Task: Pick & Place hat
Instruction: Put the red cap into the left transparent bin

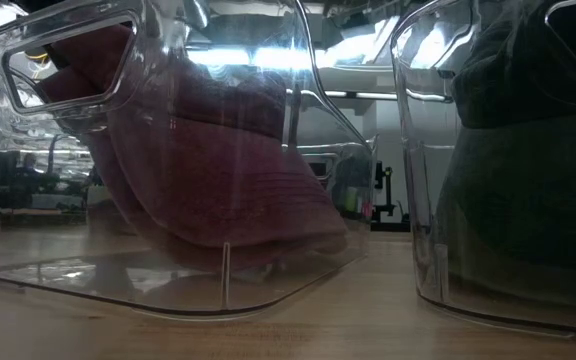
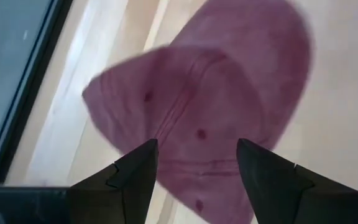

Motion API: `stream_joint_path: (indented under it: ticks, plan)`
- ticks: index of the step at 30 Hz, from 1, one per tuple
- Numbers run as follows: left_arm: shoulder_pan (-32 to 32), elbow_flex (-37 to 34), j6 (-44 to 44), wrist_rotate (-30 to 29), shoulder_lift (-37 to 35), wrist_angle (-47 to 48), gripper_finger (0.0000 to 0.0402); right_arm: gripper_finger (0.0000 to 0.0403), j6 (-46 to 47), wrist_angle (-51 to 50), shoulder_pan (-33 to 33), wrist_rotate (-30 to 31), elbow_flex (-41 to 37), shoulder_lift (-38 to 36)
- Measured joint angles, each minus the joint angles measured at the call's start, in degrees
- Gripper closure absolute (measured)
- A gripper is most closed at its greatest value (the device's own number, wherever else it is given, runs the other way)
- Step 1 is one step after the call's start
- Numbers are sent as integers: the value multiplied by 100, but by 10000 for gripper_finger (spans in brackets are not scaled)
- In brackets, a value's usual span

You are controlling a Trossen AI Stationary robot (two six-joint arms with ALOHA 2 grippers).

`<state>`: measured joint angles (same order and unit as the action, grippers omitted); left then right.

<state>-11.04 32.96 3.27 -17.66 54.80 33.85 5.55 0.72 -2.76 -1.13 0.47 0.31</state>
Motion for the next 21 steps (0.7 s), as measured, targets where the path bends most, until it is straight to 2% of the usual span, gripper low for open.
stream_joint_path:
  ticks: [9, 21]
  plan:
    - [-512, -1, -993, -532, 832, 45, 187, 369, -1, 0, 1, 0, 0, -1]
    - [-909, -1, -1468, -262, 1366, 77, 187, 369, -1, 0, 2, 0, 0, 0]
